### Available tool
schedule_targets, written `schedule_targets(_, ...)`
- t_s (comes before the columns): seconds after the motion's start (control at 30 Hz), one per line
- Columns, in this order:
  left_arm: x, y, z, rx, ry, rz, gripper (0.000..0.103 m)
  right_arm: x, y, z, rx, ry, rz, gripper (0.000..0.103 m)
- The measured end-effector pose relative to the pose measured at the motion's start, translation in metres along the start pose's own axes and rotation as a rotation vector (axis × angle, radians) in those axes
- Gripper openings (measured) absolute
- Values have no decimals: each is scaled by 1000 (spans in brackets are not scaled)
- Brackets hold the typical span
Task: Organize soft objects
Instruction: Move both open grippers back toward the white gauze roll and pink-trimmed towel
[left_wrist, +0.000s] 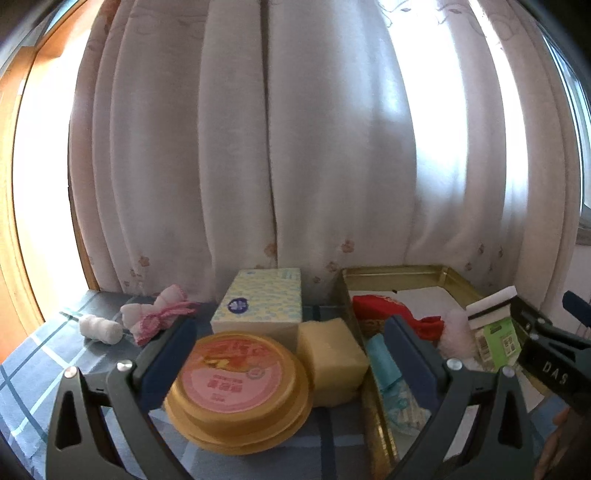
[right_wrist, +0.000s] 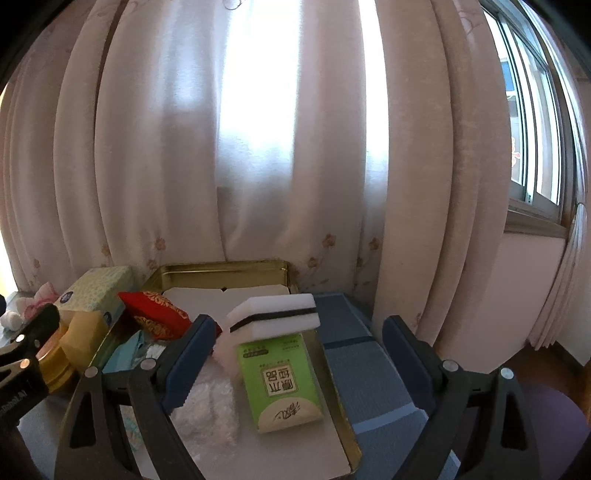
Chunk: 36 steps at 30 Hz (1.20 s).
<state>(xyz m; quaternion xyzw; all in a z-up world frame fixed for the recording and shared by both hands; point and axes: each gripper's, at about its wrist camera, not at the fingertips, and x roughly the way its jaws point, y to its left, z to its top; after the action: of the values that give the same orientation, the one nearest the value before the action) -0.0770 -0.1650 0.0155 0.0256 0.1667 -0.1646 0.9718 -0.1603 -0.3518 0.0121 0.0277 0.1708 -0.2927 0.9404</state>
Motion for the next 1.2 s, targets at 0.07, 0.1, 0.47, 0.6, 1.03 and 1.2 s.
schedule_targets(0.07,-1,6,0,-6,3,2,103,-3,0,-1,7,-7,-13,93)
schedule_targets(0.1,-1,10,-1,-8,6,5,103,-4,0,-2,12,-9,-17,93)
schedule_targets(0.47,-6,38,-2,-14,6,29,103,-18,32,-7,-34,-7,-15,93)
schedule_targets(0.6,-7,51,-3,-14,5,41,103,-21,43,-9,-41,-3,-2,93)
schedule_targets(1.03,-7,102,-4,-31,3,91,103,-29,90,-11,-73,14,29,93)
schedule_targets(1.2,-7,121,-4,-38,1,113,103,-33,108,-13,-79,16,43,93)
